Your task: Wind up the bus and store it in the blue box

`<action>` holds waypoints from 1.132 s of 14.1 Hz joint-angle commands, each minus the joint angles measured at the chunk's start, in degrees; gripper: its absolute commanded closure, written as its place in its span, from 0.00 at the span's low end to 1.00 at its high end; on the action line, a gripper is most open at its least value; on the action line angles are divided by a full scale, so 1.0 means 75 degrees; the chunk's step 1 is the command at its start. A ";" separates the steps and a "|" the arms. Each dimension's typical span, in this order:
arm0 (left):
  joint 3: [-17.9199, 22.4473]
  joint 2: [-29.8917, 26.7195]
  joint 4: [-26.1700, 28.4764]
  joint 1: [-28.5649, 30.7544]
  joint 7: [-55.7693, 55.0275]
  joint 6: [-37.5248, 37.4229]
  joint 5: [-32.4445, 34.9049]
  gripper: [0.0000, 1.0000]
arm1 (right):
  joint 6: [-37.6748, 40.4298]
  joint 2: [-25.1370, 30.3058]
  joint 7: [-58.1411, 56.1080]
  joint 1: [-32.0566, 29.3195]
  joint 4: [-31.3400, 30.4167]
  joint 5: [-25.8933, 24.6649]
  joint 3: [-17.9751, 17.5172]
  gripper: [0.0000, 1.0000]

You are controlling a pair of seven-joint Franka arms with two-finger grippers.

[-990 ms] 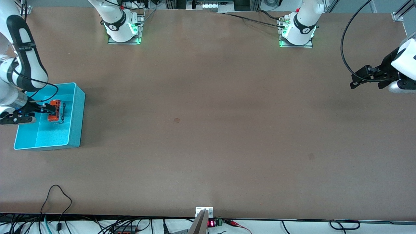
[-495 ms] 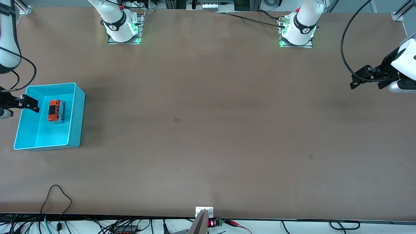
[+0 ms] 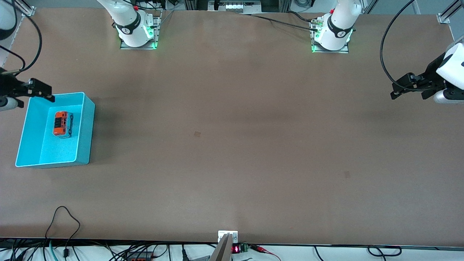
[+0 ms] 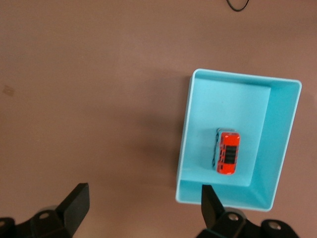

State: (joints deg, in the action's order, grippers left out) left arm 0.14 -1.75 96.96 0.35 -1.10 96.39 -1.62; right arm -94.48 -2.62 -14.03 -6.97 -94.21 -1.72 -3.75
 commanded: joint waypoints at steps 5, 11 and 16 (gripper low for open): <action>0.0016 -0.0001 -0.0060 -0.0035 -0.0018 0.0027 -0.0042 0.00 | 0.0879 -0.0296 0.0850 0.0893 0.0795 -0.0310 0.0183 0.00; 0.0004 -0.0001 -0.0072 -0.0059 0.0017 0.0027 -0.0031 0.00 | 0.0890 -0.0284 0.1449 0.1514 0.0783 -0.0251 0.0570 0.00; 0.0004 -0.0012 -0.0060 -0.0035 0.0041 0.0063 -0.0031 0.00 | 0.0902 -0.0272 0.1484 0.1644 0.0713 -0.0263 0.0629 0.00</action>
State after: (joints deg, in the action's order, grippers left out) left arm 0.02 -1.75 96.95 0.30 -1.09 96.58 -1.62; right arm -88.94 -4.21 -4.06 4.32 -90.04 -3.35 0.09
